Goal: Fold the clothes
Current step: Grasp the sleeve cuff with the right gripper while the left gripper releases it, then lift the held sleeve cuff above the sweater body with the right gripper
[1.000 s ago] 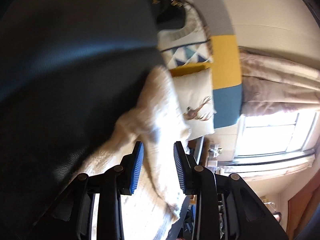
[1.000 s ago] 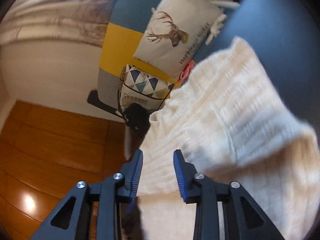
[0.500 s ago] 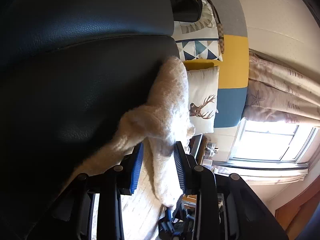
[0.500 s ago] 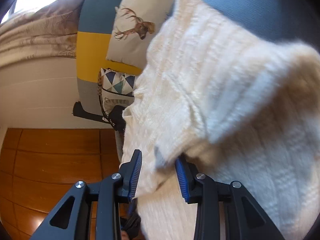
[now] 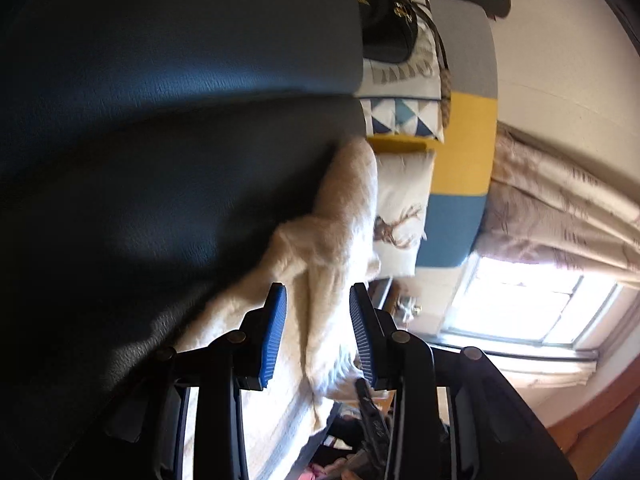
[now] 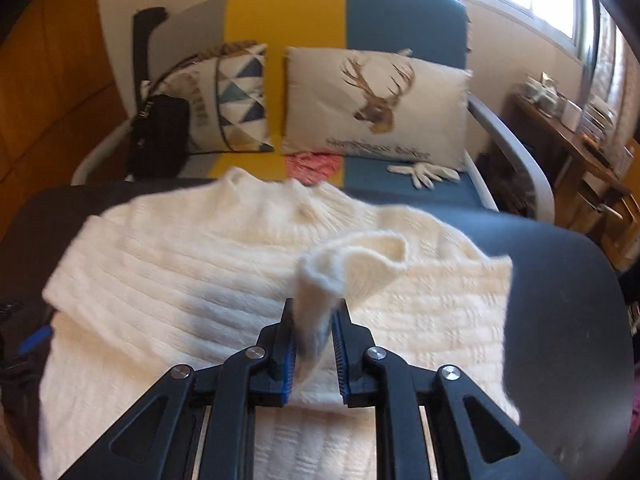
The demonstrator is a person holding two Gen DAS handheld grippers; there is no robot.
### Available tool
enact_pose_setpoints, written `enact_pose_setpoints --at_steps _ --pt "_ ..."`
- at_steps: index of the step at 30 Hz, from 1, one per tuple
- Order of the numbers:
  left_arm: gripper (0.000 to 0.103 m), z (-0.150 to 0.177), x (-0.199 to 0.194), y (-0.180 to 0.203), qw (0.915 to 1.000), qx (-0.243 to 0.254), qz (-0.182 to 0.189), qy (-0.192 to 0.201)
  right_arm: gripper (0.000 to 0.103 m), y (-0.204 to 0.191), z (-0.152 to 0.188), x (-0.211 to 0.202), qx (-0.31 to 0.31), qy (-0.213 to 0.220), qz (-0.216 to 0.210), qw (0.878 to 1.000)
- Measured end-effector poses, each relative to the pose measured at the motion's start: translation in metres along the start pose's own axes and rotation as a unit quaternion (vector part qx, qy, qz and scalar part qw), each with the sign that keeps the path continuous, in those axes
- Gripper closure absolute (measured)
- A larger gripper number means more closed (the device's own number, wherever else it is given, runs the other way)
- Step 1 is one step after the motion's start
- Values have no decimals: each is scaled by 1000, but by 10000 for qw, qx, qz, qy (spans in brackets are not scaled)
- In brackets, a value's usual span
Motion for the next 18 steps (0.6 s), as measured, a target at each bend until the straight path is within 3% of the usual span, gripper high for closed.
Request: enact_pose_setpoints --at_steps 2,8,15,18 --pt "56 2 11 4 9999 -144 -28 -57 88 -6 1 7 -251 -157 -22 9996" --pt "53 -5 36 20 9996 34 -188 183 87 2 22 30 -223 -549 100 9982" --pt "53 -17 44 25 9987 188 -293 371 76 -6 39 36 -1164 -333 449 9916" --pt "53 -17 44 26 9988 241 -246 355 75 3 34 36 -592 -378 340 9969"
Point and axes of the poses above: each gripper's, at about its wrist camera, not at the fingertips, and x roughly the way its jaws point, y to its right, z to its underside, the point moved 6 cm from there along x, roughly the way its jaws point, and after that the axes turned 9 degrees about y, right-handed, at the moved point
